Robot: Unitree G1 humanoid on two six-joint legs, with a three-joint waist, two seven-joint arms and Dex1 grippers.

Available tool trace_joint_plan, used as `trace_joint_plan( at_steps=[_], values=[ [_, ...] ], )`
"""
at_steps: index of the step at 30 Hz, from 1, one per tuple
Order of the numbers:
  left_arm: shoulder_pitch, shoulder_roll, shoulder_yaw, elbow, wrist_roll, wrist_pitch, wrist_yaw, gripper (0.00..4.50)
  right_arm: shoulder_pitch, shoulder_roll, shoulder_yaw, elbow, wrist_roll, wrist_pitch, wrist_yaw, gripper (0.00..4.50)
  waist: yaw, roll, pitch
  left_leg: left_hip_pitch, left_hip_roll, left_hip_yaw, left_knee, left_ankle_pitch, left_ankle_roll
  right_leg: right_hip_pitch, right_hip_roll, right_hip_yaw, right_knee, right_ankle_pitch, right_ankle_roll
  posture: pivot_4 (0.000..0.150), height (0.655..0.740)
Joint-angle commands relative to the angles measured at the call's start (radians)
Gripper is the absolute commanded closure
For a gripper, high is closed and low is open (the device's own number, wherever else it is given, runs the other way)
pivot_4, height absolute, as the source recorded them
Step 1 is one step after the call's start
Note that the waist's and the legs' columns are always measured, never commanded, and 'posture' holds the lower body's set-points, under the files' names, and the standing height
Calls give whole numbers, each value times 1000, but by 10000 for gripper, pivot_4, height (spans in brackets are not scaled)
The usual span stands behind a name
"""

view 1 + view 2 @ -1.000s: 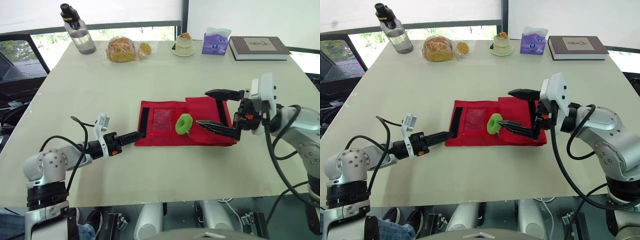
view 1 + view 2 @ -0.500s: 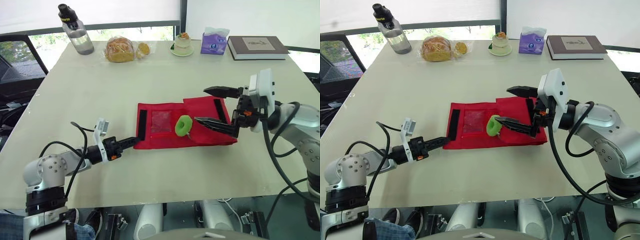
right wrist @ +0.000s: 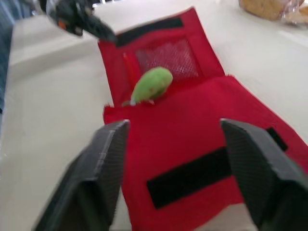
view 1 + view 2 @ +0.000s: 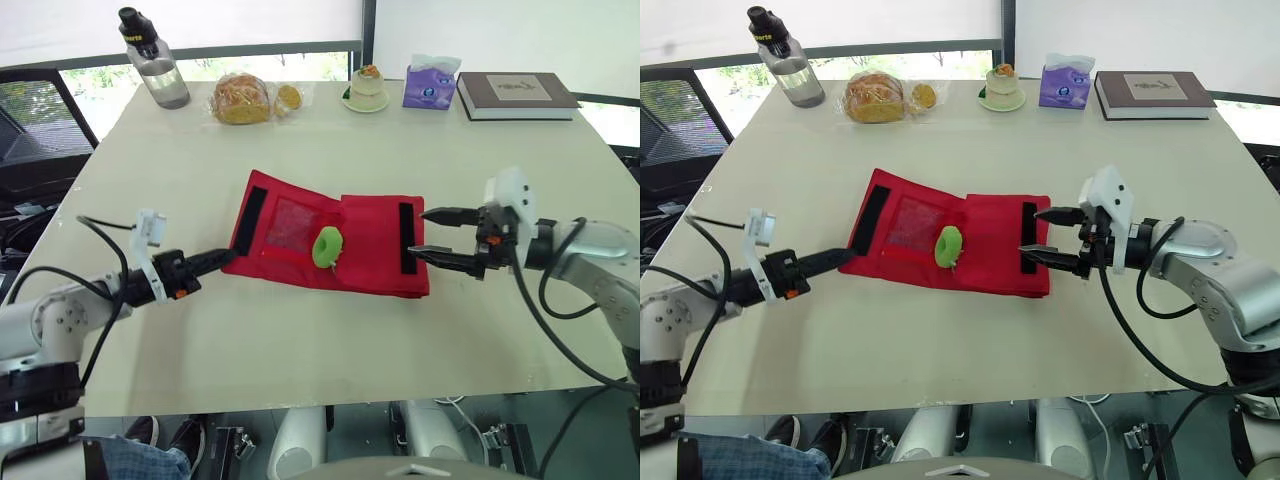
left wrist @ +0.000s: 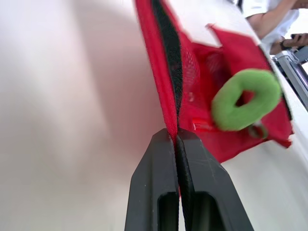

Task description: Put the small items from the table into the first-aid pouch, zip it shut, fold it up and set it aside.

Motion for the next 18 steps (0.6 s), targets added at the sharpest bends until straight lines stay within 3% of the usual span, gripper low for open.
trace_joint_plan(
  at_steps=[1,4,10,18],
  values=[
    [-76,44,-33,-10,-12,-26,-108,45000,-64,43,69,84,-113,-102,13,32694,-2,0,0,0,-1,0,0,0,0,0,0,0,0,0,1,1500,7332],
    [-133,67,-74,7,-2,-43,-189,45000,-91,96,121,190,-184,-177,33,44589,-2,0,0,0,-1,0,0,0,0,0,2,0,0,1,1,1500,7332],
    [-230,93,-168,46,40,-97,-331,45000,-155,200,186,378,-281,-274,61,44589,-3,0,1,-1,-1,0,0,0,0,-1,2,0,1,1,2,1500,7332],
    [-355,27,-256,10,51,-155,-433,45000,-170,272,273,530,-410,-366,101,44589,-3,0,0,0,-1,0,0,0,0,-1,3,0,2,1,2,1500,7332]
  ],
)
